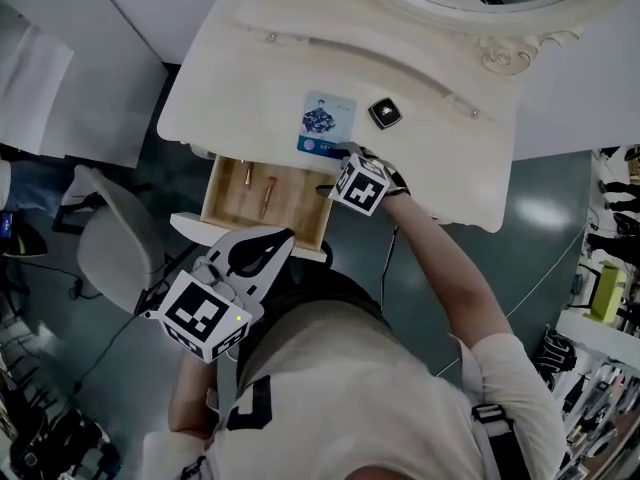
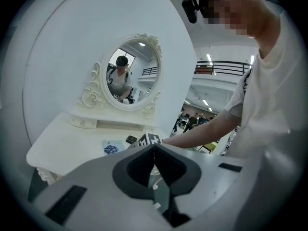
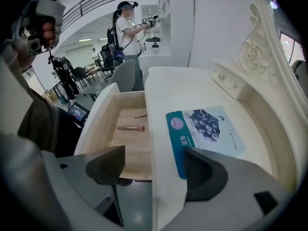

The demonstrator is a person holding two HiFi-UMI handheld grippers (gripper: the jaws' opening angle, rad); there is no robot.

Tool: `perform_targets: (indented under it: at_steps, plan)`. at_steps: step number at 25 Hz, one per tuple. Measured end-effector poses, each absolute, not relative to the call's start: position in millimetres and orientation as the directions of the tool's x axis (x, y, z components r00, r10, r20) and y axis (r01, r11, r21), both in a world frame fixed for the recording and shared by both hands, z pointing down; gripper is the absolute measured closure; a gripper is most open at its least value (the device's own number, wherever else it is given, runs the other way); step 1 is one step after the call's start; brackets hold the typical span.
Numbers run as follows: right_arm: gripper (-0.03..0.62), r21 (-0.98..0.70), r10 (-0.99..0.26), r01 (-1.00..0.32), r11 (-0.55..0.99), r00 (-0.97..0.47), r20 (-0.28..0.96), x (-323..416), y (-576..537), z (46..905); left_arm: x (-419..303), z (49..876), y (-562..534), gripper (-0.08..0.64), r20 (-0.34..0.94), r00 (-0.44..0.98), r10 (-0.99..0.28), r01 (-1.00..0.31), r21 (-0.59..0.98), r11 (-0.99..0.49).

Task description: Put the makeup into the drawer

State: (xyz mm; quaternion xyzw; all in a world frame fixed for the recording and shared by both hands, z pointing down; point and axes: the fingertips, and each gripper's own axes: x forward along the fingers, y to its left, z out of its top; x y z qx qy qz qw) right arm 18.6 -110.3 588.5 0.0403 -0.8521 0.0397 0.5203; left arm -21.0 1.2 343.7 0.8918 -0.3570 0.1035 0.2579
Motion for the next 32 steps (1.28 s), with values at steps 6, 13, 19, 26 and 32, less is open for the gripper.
perform_targets:
  at_steps: [6, 13, 19, 26, 32]
  plan:
    - [0.241, 0.031, -0.077, -0.096, 0.995, -0.524, 0.848, 17, -86, 578, -13, 344, -3, 0.502, 0.376, 0.727, -0.575, -0.686, 0.366, -0.629]
    - [0.241, 0.244, -0.231, -0.024, 0.969, -0.421, 0.877, 31, -111, 601, -8, 348, 0, 0.502, 0.393, 0.726, -0.564, -0.686, 0.36, -0.632]
    - [0.244, 0.395, -0.351, 0.038, 0.918, -0.388, 0.852, 34, -112, 606, -12, 351, 3, 0.502, 0.409, 0.703, -0.582, -0.708, 0.333, -0.622]
    - [0.451, 0.493, -0.44, 0.023, 0.87, -0.416, 0.796, 35, -108, 593, -20, 349, 3, 0.502, 0.397, 0.696, -0.598, -0.717, 0.338, -0.61]
    - [0.518, 0.515, -0.443, 0.046, 0.856, -0.449, 0.776, 32, -96, 586, -21, 346, 3, 0.502, 0.387, 0.702, -0.598, -0.711, 0.334, -0.619]
